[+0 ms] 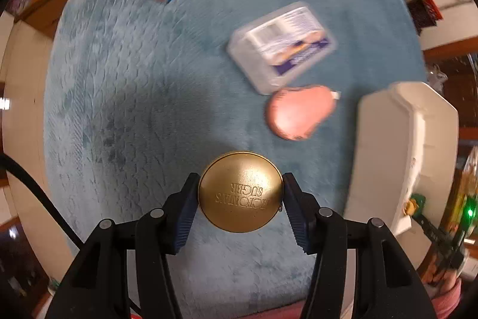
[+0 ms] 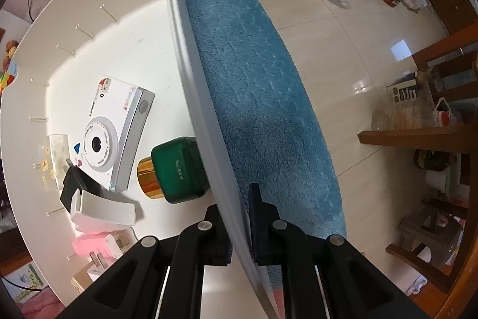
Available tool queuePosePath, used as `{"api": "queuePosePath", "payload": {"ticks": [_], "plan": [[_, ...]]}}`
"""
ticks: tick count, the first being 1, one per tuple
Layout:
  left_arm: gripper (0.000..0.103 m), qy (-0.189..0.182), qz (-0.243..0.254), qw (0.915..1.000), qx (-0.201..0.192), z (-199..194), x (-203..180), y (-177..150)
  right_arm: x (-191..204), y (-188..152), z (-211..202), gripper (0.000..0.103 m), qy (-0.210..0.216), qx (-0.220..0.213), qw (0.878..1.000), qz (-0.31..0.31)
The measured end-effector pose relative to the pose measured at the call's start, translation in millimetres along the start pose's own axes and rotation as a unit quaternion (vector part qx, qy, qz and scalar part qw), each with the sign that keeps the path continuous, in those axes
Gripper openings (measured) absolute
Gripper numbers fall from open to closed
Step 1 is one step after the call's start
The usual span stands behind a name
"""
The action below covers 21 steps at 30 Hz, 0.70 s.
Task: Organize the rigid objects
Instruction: 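Lift the gold tin with the left gripper and carry it over the tray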
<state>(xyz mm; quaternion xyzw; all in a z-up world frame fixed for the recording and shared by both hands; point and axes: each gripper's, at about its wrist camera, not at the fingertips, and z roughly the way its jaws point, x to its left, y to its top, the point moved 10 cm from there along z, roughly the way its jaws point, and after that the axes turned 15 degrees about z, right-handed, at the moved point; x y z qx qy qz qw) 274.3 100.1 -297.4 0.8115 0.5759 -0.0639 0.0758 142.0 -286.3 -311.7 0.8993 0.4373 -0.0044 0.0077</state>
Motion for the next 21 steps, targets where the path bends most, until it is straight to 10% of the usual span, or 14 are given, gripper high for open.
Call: {"api": "queuePosePath", "payload": {"ticks": [9, 21], "plan": [[0.058, -0.012, 0.089, 0.9941, -0.061, -55, -41, 25, 1, -3, -2, 0.009, 0.001, -0.004, 1.000, 0.000], [0.058, -0.055, 0.252, 0.9634, -0.073, -54, -153, 20, -1, -4, -7, 0.009, 0.003, -0.014, 1.000, 0.001]]}}
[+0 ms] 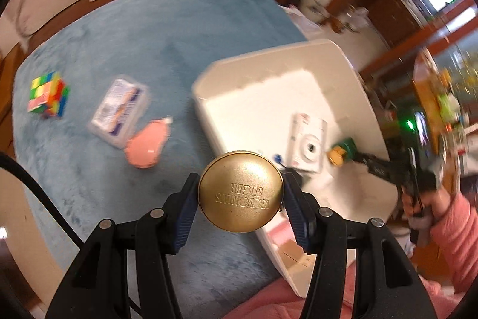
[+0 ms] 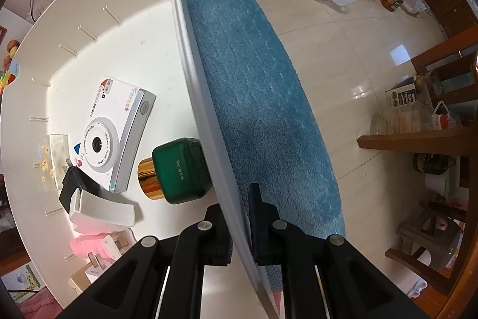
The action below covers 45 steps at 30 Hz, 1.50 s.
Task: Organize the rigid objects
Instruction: 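Lift the gold tin with the left gripper and carry it over the tray, then open the left gripper to drop the gold tin into the tray, then move the left gripper to the pink-orange oval case and close on it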
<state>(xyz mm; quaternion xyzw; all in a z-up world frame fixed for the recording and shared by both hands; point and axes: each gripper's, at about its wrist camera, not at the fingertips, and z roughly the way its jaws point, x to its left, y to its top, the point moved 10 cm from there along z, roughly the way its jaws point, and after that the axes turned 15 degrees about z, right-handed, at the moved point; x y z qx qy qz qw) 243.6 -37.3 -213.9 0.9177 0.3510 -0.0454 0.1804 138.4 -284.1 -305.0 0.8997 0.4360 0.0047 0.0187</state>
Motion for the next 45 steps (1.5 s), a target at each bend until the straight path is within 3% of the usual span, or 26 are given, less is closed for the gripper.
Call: {"api": "queuePosePath", "payload": {"ticks": [7, 12, 15, 21, 31, 40, 45], "plan": [[0.059, -0.033, 0.066, 0.9971, 0.020, 7, -55, -5, -2, -1, 1, 0.009, 0.001, -0.004, 1.000, 0.000], [0.059, -0.045, 0.079, 0.9955, 0.027, 7, -74, -8, -2, -2, 0, 0.009, -0.001, -0.007, 1.000, -0.005], [0.065, -0.044, 0.077, 0.9956, 0.029, 6, -74, -8, -2, -3, 0, 0.009, -0.002, -0.008, 1.000, -0.010], [0.076, -0.016, 0.043, 0.9983, 0.036, 8, -47, -10, 0, -5, -2, 0.009, 0.000, -0.010, 1.000, -0.013], [0.076, 0.032, -0.035, 0.9978, 0.045, 5, 16, -21, 1, -4, -2, 0.009, -0.002, -0.004, 1.000, -0.025], [0.078, 0.105, -0.123, 0.9838, 0.077, 17, 101, -38, -1, -3, 0, 0.009, 0.001, 0.000, 1.000, -0.027], [0.079, 0.137, -0.135, 0.9769, 0.093, 22, 137, -46, 0, -3, 1, 0.009, 0.000, 0.005, 1.000, -0.030]]}}
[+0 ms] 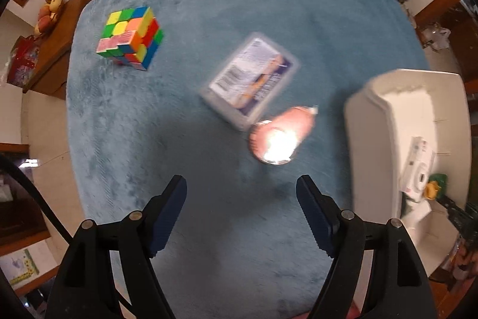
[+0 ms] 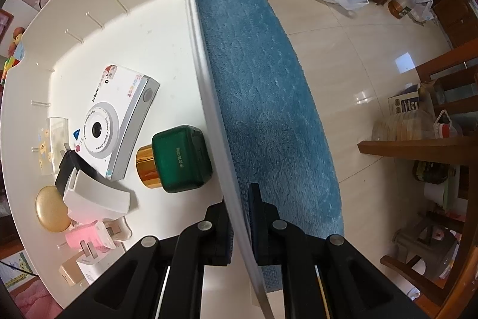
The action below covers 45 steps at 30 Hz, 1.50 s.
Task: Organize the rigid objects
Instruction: 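Move the left gripper to the pink-orange oval case and close on it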
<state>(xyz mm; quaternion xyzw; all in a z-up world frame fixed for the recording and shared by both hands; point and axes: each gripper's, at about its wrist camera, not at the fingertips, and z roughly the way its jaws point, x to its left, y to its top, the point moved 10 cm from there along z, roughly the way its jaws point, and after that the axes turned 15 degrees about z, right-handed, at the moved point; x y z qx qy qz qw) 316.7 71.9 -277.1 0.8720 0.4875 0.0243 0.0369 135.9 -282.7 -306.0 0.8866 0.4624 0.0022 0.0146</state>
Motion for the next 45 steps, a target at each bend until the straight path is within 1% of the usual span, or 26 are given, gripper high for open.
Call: {"api": "queuePosePath", "payload": {"ticks": [3, 5, 9, 12, 13, 16, 18, 21, 28, 32, 35, 39, 41, 45], "plan": [[0.083, 0.009, 0.014, 0.9999, 0.000, 9, 6, 4, 1, 1, 0, 0.009, -0.002, 0.001, 1.000, -0.003], [0.083, 0.013, 0.029, 0.9995, 0.005, 19, 8, 6, 1, 1, 1, 0.009, -0.003, 0.001, 1.000, -0.006], [0.083, 0.015, 0.078, 0.9967, 0.016, 42, 2, 13, 1, 1, 1, 0.009, -0.005, 0.002, 1.000, -0.006], [0.084, 0.017, 0.115, 0.9932, 0.010, 54, -5, 22, 2, 1, 0, 0.009, -0.007, 0.002, 1.000, -0.006], [0.086, 0.012, 0.124, 0.9922, 0.004, 56, -9, 26, 2, 0, 1, 0.009, -0.007, 0.001, 1.000, -0.005], [0.087, -0.003, 0.137, 0.9904, -0.021, 57, -17, 40, 2, 0, 1, 0.009, -0.007, 0.001, 1.000, -0.002], [0.089, -0.009, 0.140, 0.9897, -0.028, 59, -20, 45, 2, 0, 1, 0.009, -0.008, 0.001, 1.000, -0.001], [0.090, -0.025, 0.139, 0.9892, -0.039, 61, -23, 52, 1, 0, 1, 0.009, -0.008, 0.001, 1.000, 0.000], [0.090, -0.043, 0.148, 0.9871, -0.045, 65, -29, 55, 1, -1, 0, 0.009, -0.012, 0.002, 1.000, -0.003], [0.090, -0.051, 0.161, 0.9850, -0.036, 70, -45, 56, 1, -1, 0, 0.009, -0.015, 0.001, 1.000, -0.003], [0.090, -0.031, 0.188, 0.9815, -0.021, 77, -56, 51, 0, -1, 0, 0.009, -0.016, 0.001, 1.000, 0.000], [0.090, 0.001, 0.224, 0.9743, -0.024, 82, -69, 47, 0, -1, -1, 0.009, -0.017, 0.002, 1.000, -0.001], [0.090, -0.001, 0.226, 0.9736, -0.031, 82, -74, 49, 0, -2, -2, 0.009, -0.017, 0.003, 1.000, -0.002], [0.090, -0.006, 0.218, 0.9749, -0.044, 82, -79, 56, 1, -3, -3, 0.009, -0.017, 0.003, 1.000, -0.007]]}}
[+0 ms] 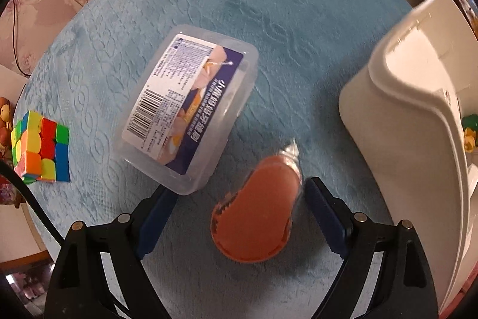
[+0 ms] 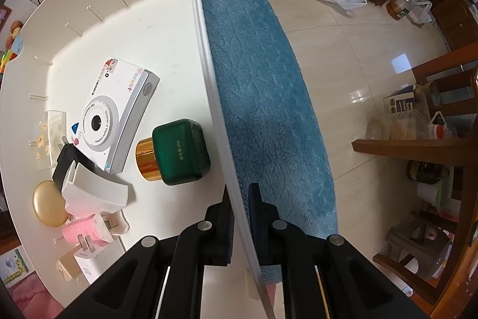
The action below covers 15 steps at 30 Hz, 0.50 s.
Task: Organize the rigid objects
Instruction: 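Move the left gripper to the pink-orange oval case and close on it, then lift the pink-orange oval case and carry it over the tray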
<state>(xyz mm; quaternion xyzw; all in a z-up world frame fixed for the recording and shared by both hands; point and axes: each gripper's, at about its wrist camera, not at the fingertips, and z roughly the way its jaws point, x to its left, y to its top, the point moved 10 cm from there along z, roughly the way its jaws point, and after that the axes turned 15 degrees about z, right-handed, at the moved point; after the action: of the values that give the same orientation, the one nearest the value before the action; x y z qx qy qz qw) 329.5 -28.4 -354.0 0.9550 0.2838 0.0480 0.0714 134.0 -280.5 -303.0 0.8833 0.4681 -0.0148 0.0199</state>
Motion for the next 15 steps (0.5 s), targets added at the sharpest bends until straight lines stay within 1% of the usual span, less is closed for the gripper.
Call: {"api": "queuePosePath", "payload": {"ticks": [2, 5, 6, 7, 8, 10, 11, 13, 15], "plan": [[0.089, -0.002, -0.002, 1.0000, -0.005, -1, 0, 6, 1, -1, 1, 0.009, 0.000, 0.000, 1.000, -0.001], [0.085, 0.002, 0.000, 0.9999, -0.013, -2, 0, 14, 1, -2, 1, 0.009, 0.000, 0.001, 1.000, -0.003], [0.082, 0.003, 0.002, 0.9998, -0.018, -3, 0, 16, 1, -2, 1, 0.009, 0.000, 0.000, 1.000, -0.003], [0.077, 0.003, 0.003, 0.9997, -0.022, -6, 11, 19, 1, -2, 1, 0.009, 0.001, 0.000, 1.000, -0.003], [0.075, 0.003, 0.005, 0.9996, -0.026, -8, 12, 20, 0, -2, 1, 0.009, 0.001, 0.000, 1.000, -0.002], [0.064, 0.002, 0.007, 0.9995, -0.032, -10, 11, 22, 1, -1, 1, 0.009, 0.000, 0.000, 1.000, -0.001], [0.062, 0.000, 0.007, 0.9993, -0.036, -11, 9, 24, 0, -1, 1, 0.009, 0.000, 0.000, 1.000, -0.001], [0.051, -0.003, 0.006, 0.9992, -0.040, -15, 8, 22, 0, -1, 1, 0.009, 0.001, 0.000, 1.000, 0.000], [0.049, -0.006, -0.001, 0.9990, -0.043, -17, 5, 20, 1, -1, 1, 0.009, 0.001, -0.001, 1.000, 0.000]]}}
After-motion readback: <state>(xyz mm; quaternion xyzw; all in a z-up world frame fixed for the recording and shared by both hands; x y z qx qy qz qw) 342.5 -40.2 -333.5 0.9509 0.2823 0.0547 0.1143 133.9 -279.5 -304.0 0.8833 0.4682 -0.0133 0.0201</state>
